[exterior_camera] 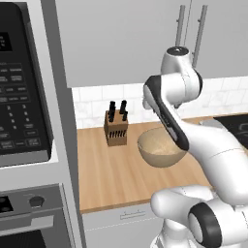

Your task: Open the cabinet, pick up the bread from the cabinet and place it in the basket. Then move the basket to the dining counter.

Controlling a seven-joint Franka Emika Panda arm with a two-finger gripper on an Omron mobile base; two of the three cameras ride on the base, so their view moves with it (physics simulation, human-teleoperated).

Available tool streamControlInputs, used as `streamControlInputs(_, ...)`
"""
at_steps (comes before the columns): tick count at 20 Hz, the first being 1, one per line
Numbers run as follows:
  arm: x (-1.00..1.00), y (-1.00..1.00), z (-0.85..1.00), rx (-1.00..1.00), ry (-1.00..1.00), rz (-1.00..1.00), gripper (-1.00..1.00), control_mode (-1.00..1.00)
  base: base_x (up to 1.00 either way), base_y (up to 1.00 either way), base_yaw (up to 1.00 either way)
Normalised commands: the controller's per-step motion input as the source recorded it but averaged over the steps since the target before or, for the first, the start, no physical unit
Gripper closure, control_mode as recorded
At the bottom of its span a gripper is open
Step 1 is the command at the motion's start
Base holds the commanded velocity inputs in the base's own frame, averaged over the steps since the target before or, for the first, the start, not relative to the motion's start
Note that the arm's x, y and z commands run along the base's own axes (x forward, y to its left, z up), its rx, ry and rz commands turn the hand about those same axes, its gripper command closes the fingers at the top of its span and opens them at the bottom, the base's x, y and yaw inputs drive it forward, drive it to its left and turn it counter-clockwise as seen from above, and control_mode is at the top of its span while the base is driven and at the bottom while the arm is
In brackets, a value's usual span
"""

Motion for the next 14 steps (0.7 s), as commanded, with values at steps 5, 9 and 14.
streamControlInputs(5,0.03,0.05,0.93,-0.21,-0.38,-0.02,-1.0,-1.0,0.0,0.0,0.0)
streamControlInputs(9,0.02,-0.11,0.77,-0.05,-0.31,0.0,-1.0,-1.0,0.0,0.0,0.0)
streamControlInputs(14,0.02,-0.25,0.61,0.0,-0.26,0.02,-1.0,-1.0,0.0,0.0,0.0)
